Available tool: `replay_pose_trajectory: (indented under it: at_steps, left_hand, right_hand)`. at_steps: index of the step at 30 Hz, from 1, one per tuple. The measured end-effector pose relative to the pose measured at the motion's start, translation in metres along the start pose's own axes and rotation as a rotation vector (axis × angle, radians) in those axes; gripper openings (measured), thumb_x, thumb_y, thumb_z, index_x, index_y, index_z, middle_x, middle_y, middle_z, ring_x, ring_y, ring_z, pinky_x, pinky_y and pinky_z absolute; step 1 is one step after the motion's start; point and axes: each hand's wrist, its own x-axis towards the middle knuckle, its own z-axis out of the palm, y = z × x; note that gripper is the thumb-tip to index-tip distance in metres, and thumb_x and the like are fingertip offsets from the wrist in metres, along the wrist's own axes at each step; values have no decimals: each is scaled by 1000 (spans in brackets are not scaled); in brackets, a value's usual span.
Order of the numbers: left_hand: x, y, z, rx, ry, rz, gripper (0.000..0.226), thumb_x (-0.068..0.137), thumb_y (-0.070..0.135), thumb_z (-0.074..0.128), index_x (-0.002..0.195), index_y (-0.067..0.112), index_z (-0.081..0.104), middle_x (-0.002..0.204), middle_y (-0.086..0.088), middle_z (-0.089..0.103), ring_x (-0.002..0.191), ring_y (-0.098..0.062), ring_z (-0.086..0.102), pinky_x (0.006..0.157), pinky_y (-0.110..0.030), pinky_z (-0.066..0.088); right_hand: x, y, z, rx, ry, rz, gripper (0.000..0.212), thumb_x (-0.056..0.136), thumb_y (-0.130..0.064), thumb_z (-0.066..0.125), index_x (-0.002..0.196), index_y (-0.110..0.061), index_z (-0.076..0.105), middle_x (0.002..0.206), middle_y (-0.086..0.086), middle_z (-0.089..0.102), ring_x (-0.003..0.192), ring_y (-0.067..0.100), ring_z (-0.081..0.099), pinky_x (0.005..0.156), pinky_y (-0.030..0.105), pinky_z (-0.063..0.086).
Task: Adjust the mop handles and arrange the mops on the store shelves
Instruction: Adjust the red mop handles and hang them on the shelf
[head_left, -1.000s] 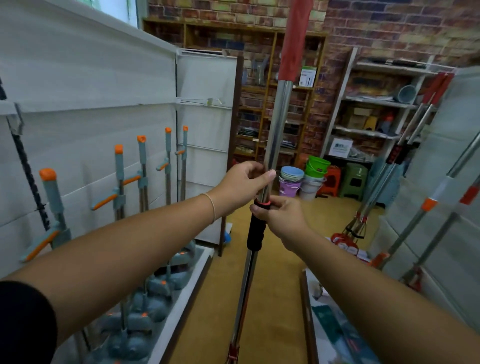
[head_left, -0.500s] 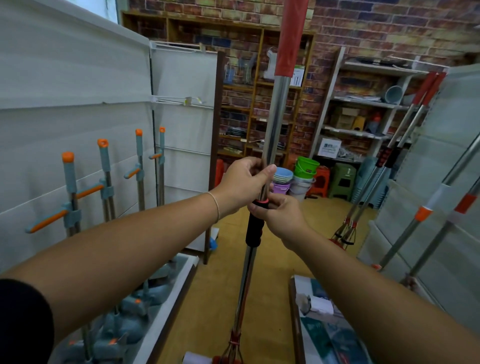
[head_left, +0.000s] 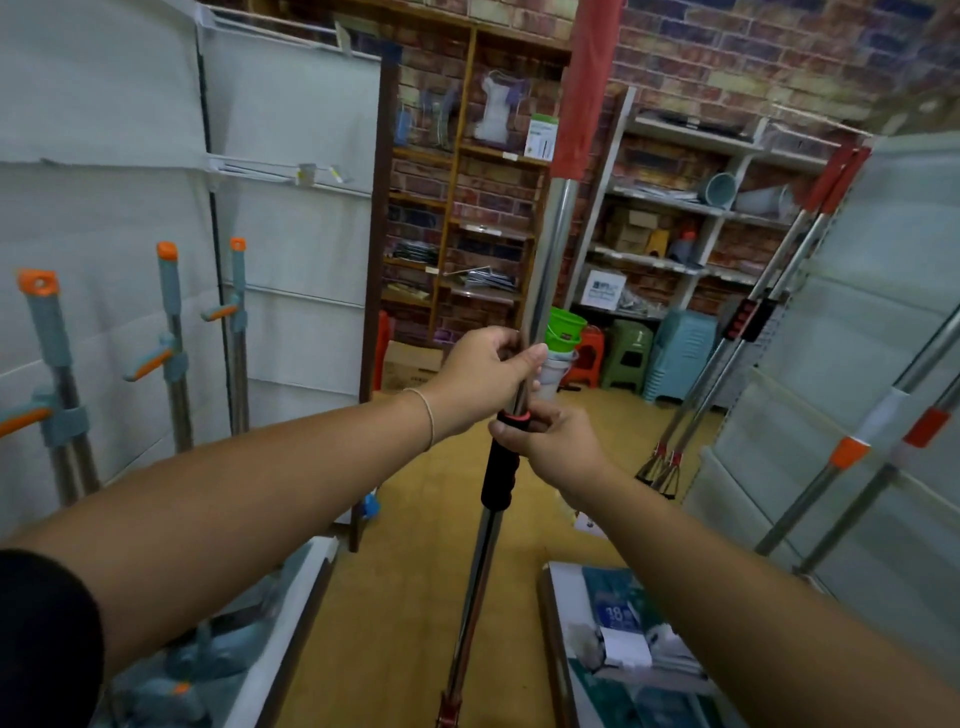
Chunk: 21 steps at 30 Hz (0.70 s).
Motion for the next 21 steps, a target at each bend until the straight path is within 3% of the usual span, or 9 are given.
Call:
replay_pose_trajectory:
  at_steps: [1, 3, 6, 11, 17, 21]
  left_hand:
    - [11, -7, -5, -4, -7, -7, 6, 97, 23, 59, 96, 17, 61, 89, -3, 72, 73, -2, 69, 68, -21, 58]
    - [36, -21, -13, 3, -30, -22, 21, 97, 25, 60, 100, 5, 64, 90, -13, 73, 80, -17, 72, 78, -39, 61]
    - [71, -34, -25, 5, -86, -51, 24, 96, 27, 60, 101, 4, 65, 91, -17, 73, 88, -31, 72, 85, -52, 57]
    - [124, -47, -34, -13, -147, -12, 22, 97, 26, 59, 104, 5, 64, 95, -15, 72, 87, -27, 72, 84, -46, 59]
    - [170, -55, -32, -25, -186, 16, 26, 98, 25, 58, 109, 2, 64, 102, -17, 72, 87, -22, 72, 80, -37, 60]
    - [201, -68, -28, -9, -208, 21, 25, 97, 26, 59, 107, 4, 64, 101, -15, 72, 90, -23, 72, 85, -42, 59]
  right_hand:
    - [12, 3, 3, -1, 2, 11, 16, 84, -14, 78, 96, -7, 72, 84, 2, 71, 81, 15, 66, 70, 29, 50]
    - [35, 7, 11, 11, 17, 43, 15, 84, -12, 77, 95, -4, 72, 83, 4, 70, 78, 15, 65, 69, 28, 50]
    - [67, 9, 17, 20, 41, 78, 15, 84, -11, 77, 92, -1, 71, 78, 4, 67, 74, 16, 61, 66, 29, 46]
    - [114, 11, 17, 20, 82, 89, 12, 84, -13, 78, 86, -3, 71, 75, 5, 65, 72, 18, 59, 67, 33, 45]
    - [159, 17, 12, 20, 137, 80, 13, 85, -13, 76, 88, -3, 71, 76, 4, 65, 73, 17, 59, 67, 30, 45]
    - [188, 26, 8, 33, 168, 80, 15, 86, -11, 74, 93, 1, 70, 79, 6, 65, 75, 17, 58, 67, 30, 44]
